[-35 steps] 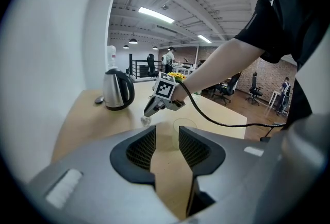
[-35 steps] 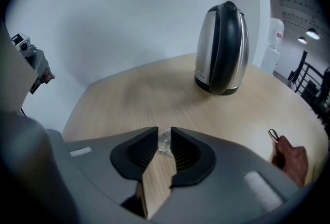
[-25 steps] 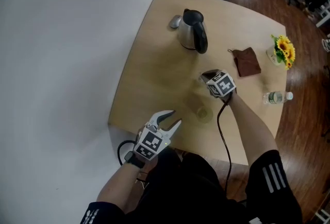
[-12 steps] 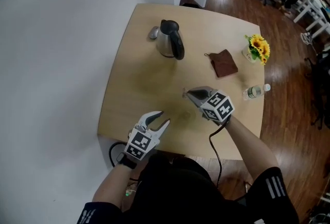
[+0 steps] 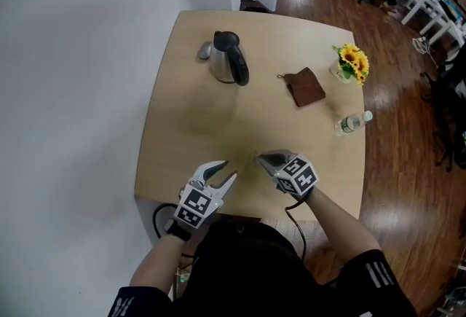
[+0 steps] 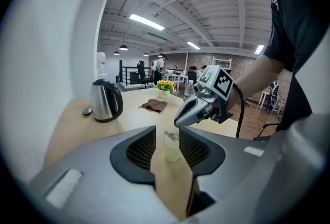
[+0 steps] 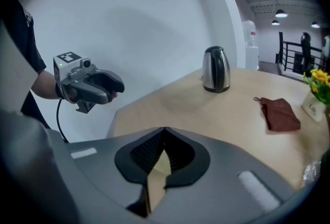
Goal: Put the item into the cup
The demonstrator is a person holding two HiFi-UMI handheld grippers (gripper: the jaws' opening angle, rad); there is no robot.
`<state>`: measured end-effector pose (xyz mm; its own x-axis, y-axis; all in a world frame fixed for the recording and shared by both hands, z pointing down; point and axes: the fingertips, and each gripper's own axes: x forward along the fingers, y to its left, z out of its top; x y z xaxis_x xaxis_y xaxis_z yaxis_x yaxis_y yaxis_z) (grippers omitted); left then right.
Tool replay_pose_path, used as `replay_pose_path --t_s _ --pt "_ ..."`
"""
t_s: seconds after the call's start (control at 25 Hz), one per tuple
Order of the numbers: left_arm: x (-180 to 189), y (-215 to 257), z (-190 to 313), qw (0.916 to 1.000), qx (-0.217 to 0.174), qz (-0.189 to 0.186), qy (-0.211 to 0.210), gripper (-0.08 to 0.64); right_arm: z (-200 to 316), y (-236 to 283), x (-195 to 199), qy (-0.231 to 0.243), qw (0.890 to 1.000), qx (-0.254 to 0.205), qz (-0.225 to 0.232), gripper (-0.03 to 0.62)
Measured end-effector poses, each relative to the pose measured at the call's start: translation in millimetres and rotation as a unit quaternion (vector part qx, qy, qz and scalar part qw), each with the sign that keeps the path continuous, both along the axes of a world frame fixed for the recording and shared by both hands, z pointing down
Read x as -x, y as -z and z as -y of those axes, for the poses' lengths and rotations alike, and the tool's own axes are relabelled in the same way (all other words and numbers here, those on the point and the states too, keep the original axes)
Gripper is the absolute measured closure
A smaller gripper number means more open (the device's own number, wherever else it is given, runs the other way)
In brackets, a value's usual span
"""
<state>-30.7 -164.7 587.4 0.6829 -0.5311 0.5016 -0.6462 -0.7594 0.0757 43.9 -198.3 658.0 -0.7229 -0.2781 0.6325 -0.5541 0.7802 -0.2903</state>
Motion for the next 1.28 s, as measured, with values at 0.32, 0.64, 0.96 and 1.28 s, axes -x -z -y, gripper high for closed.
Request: replay_pose_path --t_s 0.32,0.64,0.96,1.28 --pt "0 -4 -9 0.9999 0.008 0.002 -0.012 0.426 -15 -40 3 0.004 0.998 0.024 -0.053 0.583" --pt "5 -4 -12 0.9999 0.01 0.001 -0.01 0.426 -24 -48 3 0.004 0.998 0.038 -0.054 0.524" --pt "6 -1 -16 1.0 0.007 -0.001 -0.006 0.426 -27 -44 7 0.003 0.998 0.042 -0.036 0.478" --pt "12 7 -19 1.0 -0.003 0.0 0.007 0.426 -25 6 11 -0.01 1.0 0.002 0.018 0.469"
